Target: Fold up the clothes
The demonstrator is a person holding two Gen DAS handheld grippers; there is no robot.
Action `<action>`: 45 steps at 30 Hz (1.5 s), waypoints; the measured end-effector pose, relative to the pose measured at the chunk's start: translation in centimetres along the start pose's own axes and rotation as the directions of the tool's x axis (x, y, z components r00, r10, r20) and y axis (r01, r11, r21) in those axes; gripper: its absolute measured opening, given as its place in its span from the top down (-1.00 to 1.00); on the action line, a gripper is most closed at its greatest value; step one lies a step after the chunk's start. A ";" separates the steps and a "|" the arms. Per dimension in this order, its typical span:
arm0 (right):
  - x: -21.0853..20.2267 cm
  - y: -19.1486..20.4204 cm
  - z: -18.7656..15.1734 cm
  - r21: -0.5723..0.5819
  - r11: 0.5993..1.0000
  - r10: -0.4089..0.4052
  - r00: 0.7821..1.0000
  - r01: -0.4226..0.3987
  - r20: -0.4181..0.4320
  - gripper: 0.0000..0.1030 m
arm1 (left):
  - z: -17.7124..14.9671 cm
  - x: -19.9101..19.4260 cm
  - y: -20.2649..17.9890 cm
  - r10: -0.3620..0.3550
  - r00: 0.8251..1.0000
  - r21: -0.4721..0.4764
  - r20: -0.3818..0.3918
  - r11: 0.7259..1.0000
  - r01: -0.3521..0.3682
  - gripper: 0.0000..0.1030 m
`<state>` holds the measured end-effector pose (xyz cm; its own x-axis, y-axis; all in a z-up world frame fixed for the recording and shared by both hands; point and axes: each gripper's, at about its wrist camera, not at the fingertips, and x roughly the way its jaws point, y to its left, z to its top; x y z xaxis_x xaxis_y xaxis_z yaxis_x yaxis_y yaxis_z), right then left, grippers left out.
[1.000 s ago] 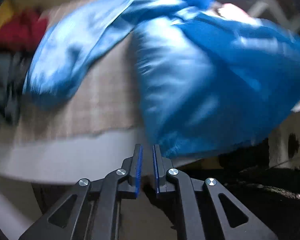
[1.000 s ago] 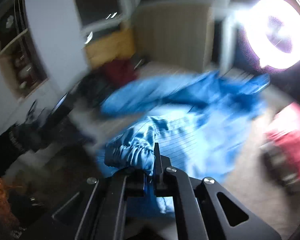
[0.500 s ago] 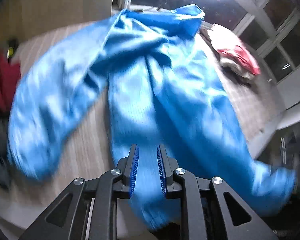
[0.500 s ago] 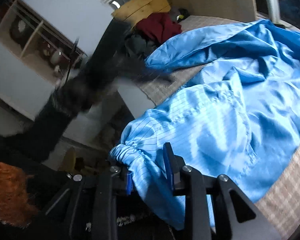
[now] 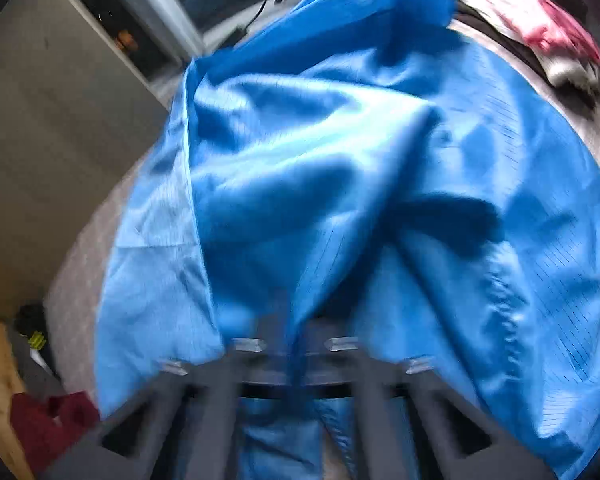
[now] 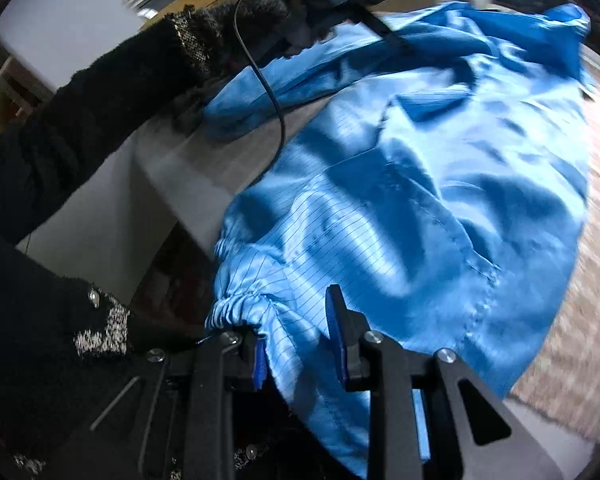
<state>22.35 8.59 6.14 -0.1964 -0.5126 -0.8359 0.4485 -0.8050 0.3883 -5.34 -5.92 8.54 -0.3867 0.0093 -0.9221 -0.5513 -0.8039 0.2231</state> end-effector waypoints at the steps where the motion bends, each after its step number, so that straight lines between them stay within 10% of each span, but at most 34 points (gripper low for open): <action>1: 0.0 0.3 0.0 0.019 1.000 -0.011 1.000 0.010 0.011 0.66 | 0.1 -0.3 1.3 -0.013 1.000 -0.011 0.012 1.000 0.013 0.99; 5: 0.0 1.7 0.7 0.073 0.994 -0.086 0.996 0.083 0.039 0.84 | 0.7 -1.7 6.8 -0.042 0.997 -0.048 0.064 0.998 0.045 0.99; 13: 3.1 4.5 3.2 0.143 0.986 -0.095 0.992 0.082 0.086 0.88 | 2.5 3.3 16.9 0.161 0.987 -0.140 0.000 0.977 -0.160 0.78; 19: 7.1 5.7 2.0 0.113 0.985 -0.117 0.987 0.129 -0.109 0.83 | 0.1 5.3 18.9 0.029 0.998 -0.179 -0.047 0.983 -0.037 0.44; 26: 3.8 6.1 1.8 0.169 0.975 -0.138 0.989 0.144 -0.044 0.46 | -4.7 -1.4 15.2 -0.072 0.997 -0.048 0.036 0.996 0.074 0.29; 29: 4.0 6.8 1.7 0.124 0.973 -0.195 0.980 0.197 -0.031 0.22 | -6.7 -3.7 10.6 -0.296 0.955 -0.009 0.030 0.955 0.297 0.29; 32: 4.7 7.5 1.7 0.068 0.962 -0.264 0.964 0.265 -0.015 0.22 | -8.8 -5.3 5.0 -0.504 0.863 0.037 -0.013 0.863 0.505 0.25; 36: 5.0 8.0 1.7 0.026 0.952 -0.305 0.952 0.305 -0.011 0.22 | -11.6 -4.2 -3.8 -0.606 0.780 0.107 -0.156 0.775 0.623 0.25; 37: 5.1 8.1 1.6 0.026 0.950 -0.311 0.950 0.312 -0.007 0.22 | -12.2 -3.9 -5.5 -0.599 0.780 0.135 -0.179 0.770 0.623 0.25; 42: 5.6 9.5 0.7 -0.001 0.952 -0.307 0.951 0.307 -0.029 0.22 | -11.8 -2.2 -8.1 -0.414 0.898 0.245 -0.146 0.865 0.439 0.32; 45: 3.8 6.8 -1.1 0.078 0.947 -0.312 0.950 0.312 -0.021 0.22 | -12.1 -3.6 -6.5 -0.446 0.889 0.168 -0.106 0.873 0.458 0.37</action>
<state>25.60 1.45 5.19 -0.3077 -0.2297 -0.9233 0.2952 -0.9456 0.1369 8.59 -7.87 6.63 -0.0200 0.3039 -0.9525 -0.7828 -0.5974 -0.1742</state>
